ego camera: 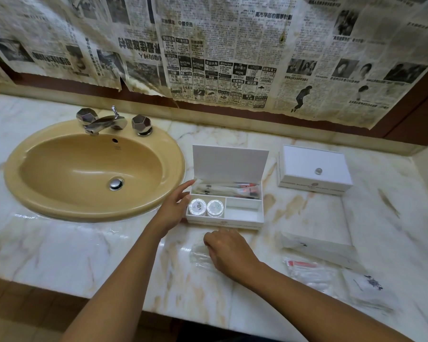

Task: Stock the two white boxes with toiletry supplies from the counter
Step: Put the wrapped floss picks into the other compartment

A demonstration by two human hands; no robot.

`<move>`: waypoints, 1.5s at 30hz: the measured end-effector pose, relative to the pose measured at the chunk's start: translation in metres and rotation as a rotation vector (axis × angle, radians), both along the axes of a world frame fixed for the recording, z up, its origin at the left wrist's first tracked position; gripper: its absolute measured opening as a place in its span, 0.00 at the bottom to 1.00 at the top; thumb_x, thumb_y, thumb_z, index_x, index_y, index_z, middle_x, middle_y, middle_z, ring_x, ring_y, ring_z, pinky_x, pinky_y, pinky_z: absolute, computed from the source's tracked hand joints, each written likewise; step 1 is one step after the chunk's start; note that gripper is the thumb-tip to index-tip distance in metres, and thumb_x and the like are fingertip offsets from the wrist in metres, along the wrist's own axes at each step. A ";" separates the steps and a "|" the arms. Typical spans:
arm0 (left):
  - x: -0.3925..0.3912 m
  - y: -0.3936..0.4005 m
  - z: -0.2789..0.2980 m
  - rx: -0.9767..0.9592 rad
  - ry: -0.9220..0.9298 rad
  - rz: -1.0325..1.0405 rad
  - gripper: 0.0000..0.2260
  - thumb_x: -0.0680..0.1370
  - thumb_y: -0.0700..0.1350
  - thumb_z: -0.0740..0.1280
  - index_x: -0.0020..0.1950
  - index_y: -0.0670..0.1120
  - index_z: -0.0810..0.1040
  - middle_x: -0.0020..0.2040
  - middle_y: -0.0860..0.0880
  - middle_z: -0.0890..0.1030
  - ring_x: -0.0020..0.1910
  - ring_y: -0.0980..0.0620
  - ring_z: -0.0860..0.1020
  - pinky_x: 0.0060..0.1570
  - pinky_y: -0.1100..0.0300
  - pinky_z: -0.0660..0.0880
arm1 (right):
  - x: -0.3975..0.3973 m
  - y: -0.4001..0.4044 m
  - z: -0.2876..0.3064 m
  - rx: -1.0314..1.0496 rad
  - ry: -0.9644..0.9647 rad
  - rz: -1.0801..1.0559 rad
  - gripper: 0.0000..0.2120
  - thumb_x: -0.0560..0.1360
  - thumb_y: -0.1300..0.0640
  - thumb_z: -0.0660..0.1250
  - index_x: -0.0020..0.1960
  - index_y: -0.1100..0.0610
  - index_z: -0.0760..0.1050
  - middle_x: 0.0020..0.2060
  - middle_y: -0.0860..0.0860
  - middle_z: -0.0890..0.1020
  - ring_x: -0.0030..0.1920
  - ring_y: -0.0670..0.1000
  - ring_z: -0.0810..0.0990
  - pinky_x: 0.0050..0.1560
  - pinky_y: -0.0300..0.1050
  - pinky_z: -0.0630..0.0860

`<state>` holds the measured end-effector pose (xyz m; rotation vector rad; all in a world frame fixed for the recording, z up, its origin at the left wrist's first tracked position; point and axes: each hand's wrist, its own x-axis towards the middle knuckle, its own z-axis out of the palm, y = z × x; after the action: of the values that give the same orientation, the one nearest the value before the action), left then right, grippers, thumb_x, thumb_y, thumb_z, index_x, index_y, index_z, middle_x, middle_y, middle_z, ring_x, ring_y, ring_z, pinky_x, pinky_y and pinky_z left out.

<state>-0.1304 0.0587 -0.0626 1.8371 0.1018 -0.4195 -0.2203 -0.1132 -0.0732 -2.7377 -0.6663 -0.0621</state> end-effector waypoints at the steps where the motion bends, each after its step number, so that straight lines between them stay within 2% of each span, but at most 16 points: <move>1: 0.000 0.000 0.000 0.000 -0.001 0.000 0.17 0.84 0.47 0.57 0.70 0.65 0.69 0.63 0.52 0.76 0.60 0.58 0.74 0.47 0.67 0.69 | 0.001 -0.001 -0.001 0.019 0.007 -0.002 0.10 0.60 0.65 0.72 0.36 0.54 0.74 0.29 0.48 0.77 0.31 0.53 0.76 0.30 0.40 0.69; 5: 0.002 0.001 -0.004 -0.011 0.001 0.003 0.17 0.84 0.48 0.58 0.69 0.66 0.69 0.64 0.51 0.76 0.63 0.57 0.73 0.49 0.65 0.70 | 0.005 -0.003 0.003 0.071 -0.016 -0.012 0.14 0.58 0.68 0.71 0.41 0.54 0.79 0.34 0.48 0.81 0.35 0.53 0.78 0.33 0.39 0.71; 8: 0.002 0.002 -0.006 -0.026 0.007 0.007 0.17 0.84 0.48 0.58 0.68 0.68 0.70 0.65 0.51 0.77 0.63 0.54 0.75 0.51 0.62 0.73 | 0.011 -0.003 0.009 0.161 -0.032 -0.039 0.15 0.62 0.70 0.69 0.46 0.56 0.80 0.37 0.50 0.81 0.36 0.54 0.79 0.33 0.42 0.74; 11: 0.002 0.001 -0.006 -0.025 0.009 0.013 0.17 0.84 0.48 0.58 0.69 0.67 0.70 0.64 0.51 0.76 0.64 0.55 0.74 0.49 0.63 0.71 | 0.020 -0.006 0.019 0.211 -0.087 -0.116 0.17 0.65 0.70 0.70 0.50 0.55 0.79 0.39 0.51 0.81 0.39 0.55 0.80 0.31 0.44 0.76; 16: 0.003 0.001 -0.006 -0.017 0.014 0.014 0.17 0.84 0.48 0.58 0.69 0.67 0.69 0.65 0.52 0.75 0.62 0.61 0.72 0.48 0.66 0.69 | 0.049 -0.028 0.034 0.202 -0.203 -0.266 0.14 0.64 0.71 0.71 0.44 0.55 0.82 0.36 0.49 0.83 0.40 0.55 0.78 0.42 0.46 0.71; 18: 0.002 0.001 -0.005 -0.016 0.015 0.016 0.17 0.84 0.48 0.57 0.69 0.67 0.69 0.65 0.53 0.74 0.60 0.65 0.71 0.48 0.67 0.68 | 0.058 -0.040 0.039 0.172 -0.137 -0.335 0.14 0.66 0.72 0.70 0.44 0.56 0.83 0.38 0.50 0.84 0.43 0.54 0.79 0.44 0.46 0.74; 20: 0.002 0.000 -0.005 -0.016 0.014 0.014 0.17 0.84 0.48 0.57 0.70 0.66 0.69 0.64 0.52 0.74 0.61 0.62 0.72 0.48 0.67 0.68 | 0.064 -0.050 0.040 0.115 -0.003 -0.386 0.14 0.70 0.71 0.67 0.47 0.56 0.83 0.44 0.51 0.84 0.48 0.53 0.79 0.44 0.45 0.77; 23: 0.002 0.000 -0.003 -0.015 0.009 0.006 0.17 0.84 0.48 0.57 0.70 0.65 0.68 0.63 0.52 0.74 0.63 0.59 0.72 0.48 0.67 0.68 | 0.067 -0.060 0.037 0.017 0.201 -0.422 0.16 0.73 0.69 0.63 0.53 0.55 0.82 0.50 0.54 0.81 0.48 0.54 0.79 0.46 0.46 0.77; 30: 0.001 0.000 -0.002 -0.012 0.009 0.007 0.18 0.84 0.47 0.57 0.71 0.64 0.68 0.64 0.52 0.74 0.63 0.60 0.71 0.55 0.59 0.65 | 0.066 -0.052 0.037 -0.106 0.417 -0.382 0.18 0.73 0.72 0.60 0.56 0.59 0.80 0.54 0.57 0.80 0.54 0.57 0.79 0.53 0.45 0.76; 33: 0.001 0.001 -0.003 -0.017 0.012 0.005 0.17 0.84 0.48 0.57 0.71 0.65 0.68 0.65 0.52 0.74 0.64 0.60 0.70 0.55 0.58 0.65 | 0.064 -0.050 0.035 -0.092 0.399 -0.377 0.19 0.73 0.72 0.60 0.59 0.58 0.79 0.56 0.57 0.81 0.55 0.56 0.79 0.54 0.45 0.76; 36: 0.001 0.001 -0.003 -0.012 0.006 -0.002 0.18 0.84 0.48 0.57 0.71 0.64 0.68 0.65 0.53 0.74 0.63 0.61 0.71 0.52 0.61 0.67 | 0.062 -0.049 0.036 -0.053 0.367 -0.383 0.19 0.74 0.70 0.60 0.59 0.55 0.79 0.55 0.54 0.81 0.54 0.55 0.79 0.48 0.43 0.74; 39: 0.001 0.001 -0.002 -0.010 0.002 -0.001 0.18 0.84 0.47 0.57 0.71 0.64 0.68 0.65 0.54 0.74 0.64 0.61 0.71 0.50 0.66 0.68 | 0.060 -0.043 0.041 0.018 0.273 -0.373 0.15 0.76 0.65 0.59 0.54 0.54 0.81 0.51 0.52 0.83 0.49 0.54 0.80 0.44 0.43 0.74; 42: 0.000 0.001 -0.001 -0.012 0.004 0.004 0.18 0.84 0.47 0.57 0.71 0.64 0.68 0.64 0.52 0.75 0.63 0.61 0.72 0.49 0.67 0.68 | 0.051 -0.032 0.049 0.110 0.157 -0.284 0.10 0.76 0.60 0.61 0.51 0.56 0.81 0.46 0.51 0.81 0.48 0.53 0.78 0.45 0.48 0.76; 45: 0.000 0.001 0.000 -0.012 0.002 0.004 0.18 0.84 0.47 0.57 0.71 0.64 0.68 0.64 0.52 0.76 0.60 0.65 0.72 0.48 0.67 0.68 | 0.041 -0.019 0.051 0.137 0.163 -0.154 0.08 0.76 0.57 0.62 0.50 0.56 0.80 0.45 0.52 0.81 0.46 0.54 0.78 0.45 0.49 0.75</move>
<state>-0.1305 0.0592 -0.0626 1.8243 0.1038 -0.4184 -0.1796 -0.1326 -0.0224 -2.6220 -0.3911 0.0766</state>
